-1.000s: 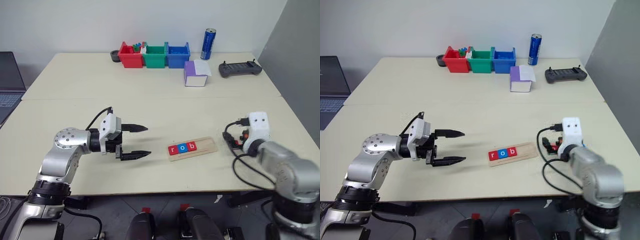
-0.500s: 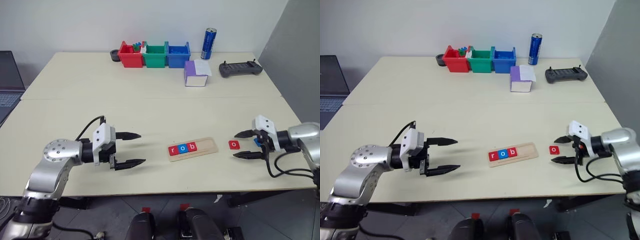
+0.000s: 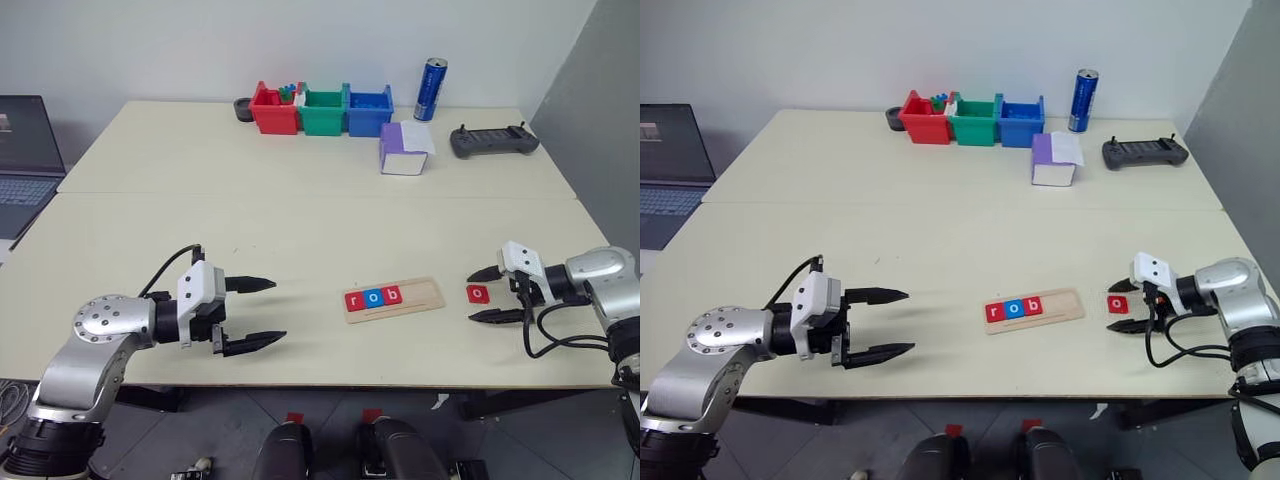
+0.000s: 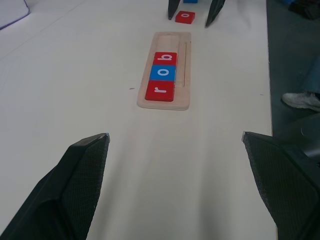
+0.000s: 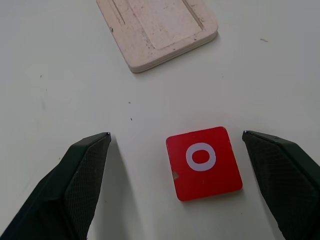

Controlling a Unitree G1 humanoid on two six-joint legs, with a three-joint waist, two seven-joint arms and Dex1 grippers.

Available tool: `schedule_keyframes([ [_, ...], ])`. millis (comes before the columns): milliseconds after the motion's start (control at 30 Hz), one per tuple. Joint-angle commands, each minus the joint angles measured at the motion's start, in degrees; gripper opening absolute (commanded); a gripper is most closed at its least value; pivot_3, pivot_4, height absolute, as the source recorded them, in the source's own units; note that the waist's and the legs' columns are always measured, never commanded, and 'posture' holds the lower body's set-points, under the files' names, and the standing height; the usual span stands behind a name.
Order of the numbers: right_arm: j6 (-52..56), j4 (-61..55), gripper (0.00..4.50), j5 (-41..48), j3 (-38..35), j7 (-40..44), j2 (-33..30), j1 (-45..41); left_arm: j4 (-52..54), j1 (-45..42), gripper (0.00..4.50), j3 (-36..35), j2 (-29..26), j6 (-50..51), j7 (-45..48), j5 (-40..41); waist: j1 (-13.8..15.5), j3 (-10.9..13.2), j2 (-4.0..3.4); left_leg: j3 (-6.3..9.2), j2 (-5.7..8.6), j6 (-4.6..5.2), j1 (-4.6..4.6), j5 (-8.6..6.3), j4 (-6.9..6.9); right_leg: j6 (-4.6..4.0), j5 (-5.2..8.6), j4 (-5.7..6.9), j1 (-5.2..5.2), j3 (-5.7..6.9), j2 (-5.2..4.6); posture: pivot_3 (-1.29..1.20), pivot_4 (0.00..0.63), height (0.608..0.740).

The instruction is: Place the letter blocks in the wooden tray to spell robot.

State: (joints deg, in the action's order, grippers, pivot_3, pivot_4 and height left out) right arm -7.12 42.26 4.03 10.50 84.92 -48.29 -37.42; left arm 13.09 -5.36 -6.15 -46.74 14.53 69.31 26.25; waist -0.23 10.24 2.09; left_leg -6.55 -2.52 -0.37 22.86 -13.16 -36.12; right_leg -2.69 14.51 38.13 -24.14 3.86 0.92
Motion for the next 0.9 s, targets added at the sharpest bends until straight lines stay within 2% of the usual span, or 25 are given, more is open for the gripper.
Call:
schedule_keyframes([
  [33, -2.90, 2.06, 4.48, -1.59, -0.15, -0.20, 0.42, -2.09, 1.21, -0.84, 4.50, -1.31, -0.93, -0.30, 0.08, 0.81, 0.00, 0.00, 0.00, 0.00, 0.00, 0.00, -0.01, 0.00, 0.00, 0.00, 0.00, 0.01, 0.00, 0.00, 0.00, 0.00, 0.150, 0.740],
  [367, -8.74, 11.57, 4.48, -5.59, 0.36, -1.65, 1.08, -5.18, 1.62, -1.85, 4.50, -1.42, -1.80, 0.40, -0.01, 1.32, 0.00, -0.01, 0.00, -0.01, 0.01, -0.01, -0.06, 0.01, -0.07, 0.00, -0.01, 0.02, 0.09, -0.01, 0.00, 0.00, 0.150, 0.740],
  [467, -10.25, 13.91, 3.85, -5.97, 0.62, -0.77, 1.36, -5.86, 1.94, -2.02, 4.50, -1.48, -1.91, 0.66, -0.22, 1.42, 0.00, -0.02, 0.00, -0.01, 0.00, -0.01, -0.08, 0.01, -0.13, 0.00, -0.02, 0.04, 0.12, -0.02, -0.01, 0.00, 0.150, 0.740],
  [600, -10.35, 14.01, 2.48, -5.25, 0.43, 0.86, 1.91, -6.00, 2.31, -2.37, 4.50, -1.40, -2.10, 1.25, -0.19, 1.75, 0.00, -0.03, 0.02, -0.01, 0.00, 0.00, -0.09, 0.00, -0.24, 0.02, -0.04, 0.10, 0.15, -0.02, -0.01, 0.00, 0.150, 0.740],
  [700, -6.74, 6.61, 1.50, -2.62, -0.46, 4.24, 0.57, -4.96, 2.42, -2.61, 4.50, -1.26, -2.26, 1.55, -0.09, 1.61, -0.01, -0.03, 0.01, -0.01, 0.00, 0.00, -0.09, 0.00, -0.35, 0.03, -0.04, 0.25, 0.14, -0.06, -0.02, 0.00, 0.150, 0.740],
  [800, 3.22, -10.32, 1.46, 3.45, -1.33, 7.28, -0.96, -3.57, 2.83, -2.85, 4.50, -1.95, -2.88, 2.17, -0.10, 1.96, -0.08, 0.05, -0.10, -0.03, 0.00, 0.00, -0.04, 0.00, -0.50, -0.04, 0.01, 0.55, 0.01, -0.09, -0.03, 0.00, 0.150, 0.740],
  [900, 12.41, -25.57, 1.46, 8.53, 0.49, 7.54, 0.08, -2.23, 3.45, -2.52, 4.50, -2.89, -3.56, 2.82, -0.11, 2.58, -0.33, 0.06, -0.12, -0.03, -0.05, 0.00, -0.07, 0.00, -0.55, -0.12, 0.06, 0.79, -0.07, -0.08, -0.01, 0.00, 0.150, 0.740],
])
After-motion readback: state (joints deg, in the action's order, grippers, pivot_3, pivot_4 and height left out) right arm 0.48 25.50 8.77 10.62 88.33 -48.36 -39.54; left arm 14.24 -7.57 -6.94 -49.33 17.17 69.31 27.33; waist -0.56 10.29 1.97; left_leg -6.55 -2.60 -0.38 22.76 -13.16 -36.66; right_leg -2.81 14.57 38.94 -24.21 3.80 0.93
